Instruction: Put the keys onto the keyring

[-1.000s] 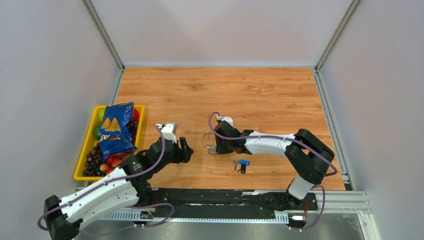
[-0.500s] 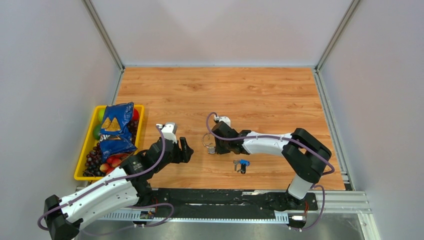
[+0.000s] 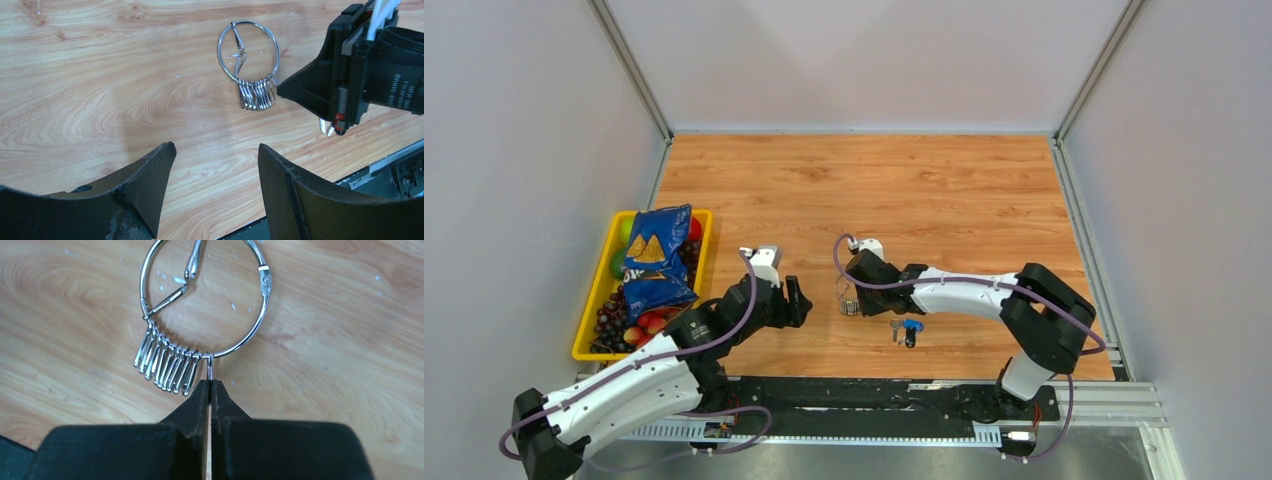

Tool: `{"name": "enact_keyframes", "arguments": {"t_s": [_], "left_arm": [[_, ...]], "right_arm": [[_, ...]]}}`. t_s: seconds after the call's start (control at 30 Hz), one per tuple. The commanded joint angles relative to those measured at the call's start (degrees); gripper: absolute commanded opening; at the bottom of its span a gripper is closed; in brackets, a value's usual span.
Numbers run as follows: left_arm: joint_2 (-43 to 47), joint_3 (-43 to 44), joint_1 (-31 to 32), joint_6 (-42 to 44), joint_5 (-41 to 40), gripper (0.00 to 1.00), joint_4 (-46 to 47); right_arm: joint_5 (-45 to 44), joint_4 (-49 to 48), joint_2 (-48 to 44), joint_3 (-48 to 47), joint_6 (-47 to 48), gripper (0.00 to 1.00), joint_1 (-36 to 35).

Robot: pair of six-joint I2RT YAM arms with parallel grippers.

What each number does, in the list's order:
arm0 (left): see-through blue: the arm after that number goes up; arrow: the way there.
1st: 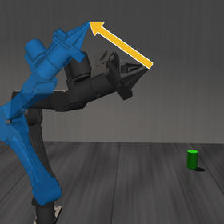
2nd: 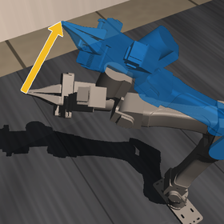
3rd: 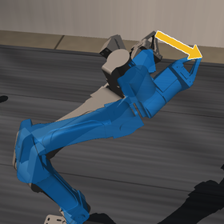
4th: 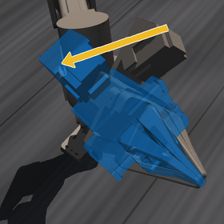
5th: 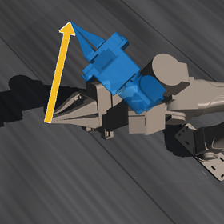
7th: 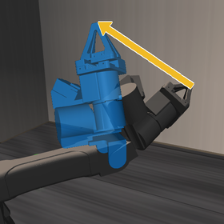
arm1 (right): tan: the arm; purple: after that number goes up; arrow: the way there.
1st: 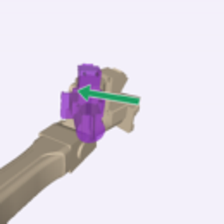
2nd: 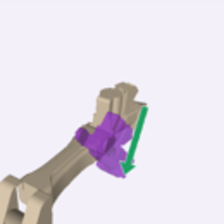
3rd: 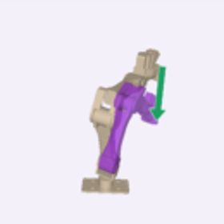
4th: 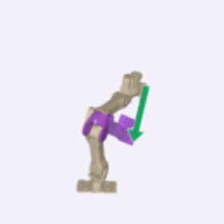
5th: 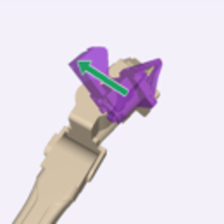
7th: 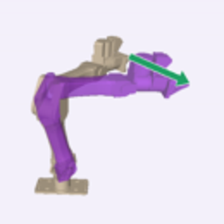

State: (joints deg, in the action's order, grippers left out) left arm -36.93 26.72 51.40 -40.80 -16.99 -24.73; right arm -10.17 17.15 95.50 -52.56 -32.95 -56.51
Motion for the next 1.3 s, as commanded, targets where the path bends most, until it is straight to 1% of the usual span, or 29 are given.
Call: {"name": "enact_keyframes", "arguments": {"t_s": [0.0,0.17,0.3,0.5,0.67,0.73,0.83,1.07,1.13,1.27], "left_arm": [[0.1,4.5,0.2,3.6,3.2,0.72,-0.5],[0.2,8.6,0.3,7.2,7.9,0.72,-1.1],[0.0,11.4,0.3,10.0,12.1,0.72,-0.7],[0.2,12.0,0.3,14.2,20.2,0.72,4.2],[1.1,7.9,0.3,17.1,25.2,0.75,12.4],[1.7,6.7,0.2,16.9,25.5,0.75,15.4],[2.6,5.5,0.3,17.8,25.7,0.75,19.4],[4.4,2.7,0.3,22.0,25.7,0.75,28.5],[4.8,1.6,0.3,23.2,26.4,0.76,31.2],[6.3,-2.8,0.3,25.0,30.0,0.77,39.8]], "right_arm": [[-0.6,7.0,-7.2,-2.0,6.0,0.00,-0.5],[1.8,14.8,-10.5,-7.0,11.4,0.00,-0.5],[3.5,22.7,-9.7,-13.4,14.6,0.00,-0.6],[5.3,32.4,-8.7,-23.4,16.8,0.00,-0.6],[8.4,38.8,-7.9,-30.5,16.6,0.00,-0.6],[9.1,40.5,-7.9,-32.3,15.7,0.00,-0.6],[12.6,43.0,-8.0,-34.9,15.3,0.00,-0.6],[16.7,48.0,-7.1,-39.8,14.9,0.00,-0.9],[17.9,49.2,-6.9,-40.7,14.8,0.00,-1.0],[19.7,51.7,-5.5,-43.8,14.5,0.00,-1.0]]}}
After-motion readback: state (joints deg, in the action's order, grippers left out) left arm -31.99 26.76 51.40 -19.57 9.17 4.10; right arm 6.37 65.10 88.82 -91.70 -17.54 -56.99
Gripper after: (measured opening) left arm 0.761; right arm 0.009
